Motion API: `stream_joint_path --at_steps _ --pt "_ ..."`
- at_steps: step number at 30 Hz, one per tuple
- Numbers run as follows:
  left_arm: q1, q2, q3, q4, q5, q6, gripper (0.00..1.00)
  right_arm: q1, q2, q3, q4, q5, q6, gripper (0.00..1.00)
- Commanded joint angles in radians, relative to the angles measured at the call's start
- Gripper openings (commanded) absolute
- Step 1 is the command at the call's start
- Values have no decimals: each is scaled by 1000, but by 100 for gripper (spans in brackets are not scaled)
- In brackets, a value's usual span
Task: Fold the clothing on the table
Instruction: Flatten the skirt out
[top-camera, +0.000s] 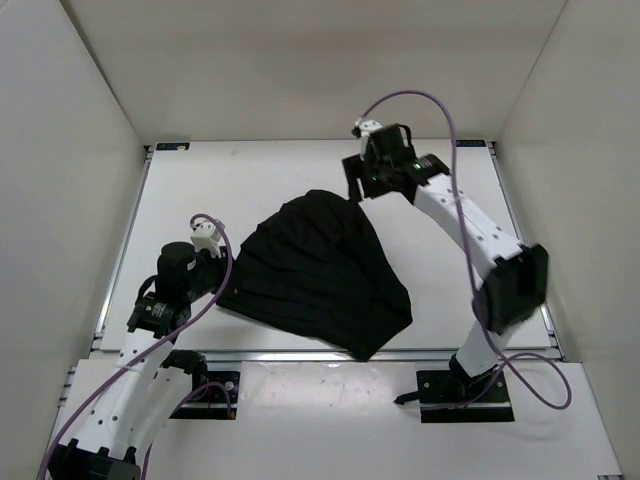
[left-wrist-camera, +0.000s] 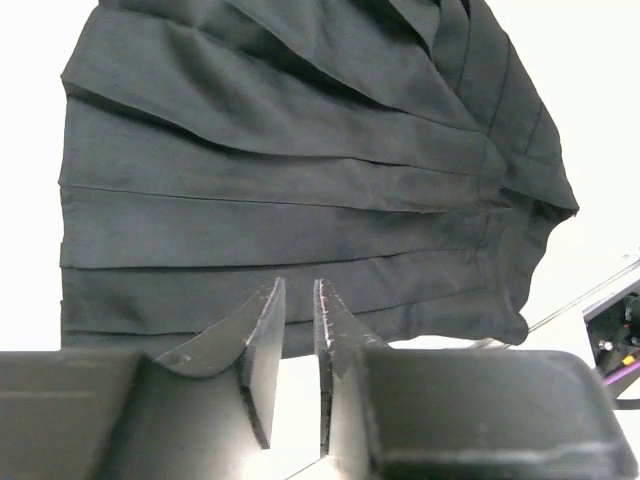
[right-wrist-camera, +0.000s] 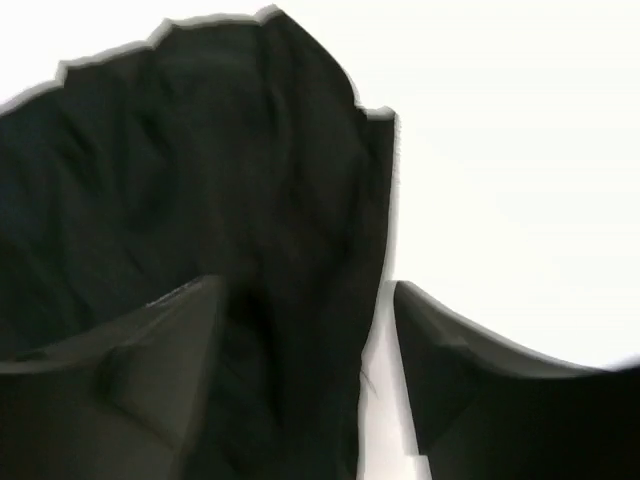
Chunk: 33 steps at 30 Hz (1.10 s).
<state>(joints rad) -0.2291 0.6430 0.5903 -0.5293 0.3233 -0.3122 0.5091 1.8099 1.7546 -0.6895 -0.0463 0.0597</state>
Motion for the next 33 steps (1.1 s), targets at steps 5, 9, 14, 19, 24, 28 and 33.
stream_joint_path --at_steps 5,9,14,19,24,28,33 --pt "-10 -13 -24 81 69 -14 28 62 -308 -491 10 -6 -50 26" --pt "-10 -6 -37 110 79 -37 34 156 -449 -699 76 -63 -133 16" --pt "-13 0 -69 172 135 -79 41 194 -491 -842 129 -121 -142 46" --pt "-3 -8 -90 206 166 -104 39 233 -462 -882 182 -141 -172 54" --pt "8 -25 -99 207 169 -120 39 247 -419 -883 229 -148 -181 53" --pt "5 -26 -109 209 164 -125 41 261 -388 -879 249 -165 -173 48" --pt "10 -34 -115 216 157 -123 42 261 -345 -892 258 -142 -173 44"
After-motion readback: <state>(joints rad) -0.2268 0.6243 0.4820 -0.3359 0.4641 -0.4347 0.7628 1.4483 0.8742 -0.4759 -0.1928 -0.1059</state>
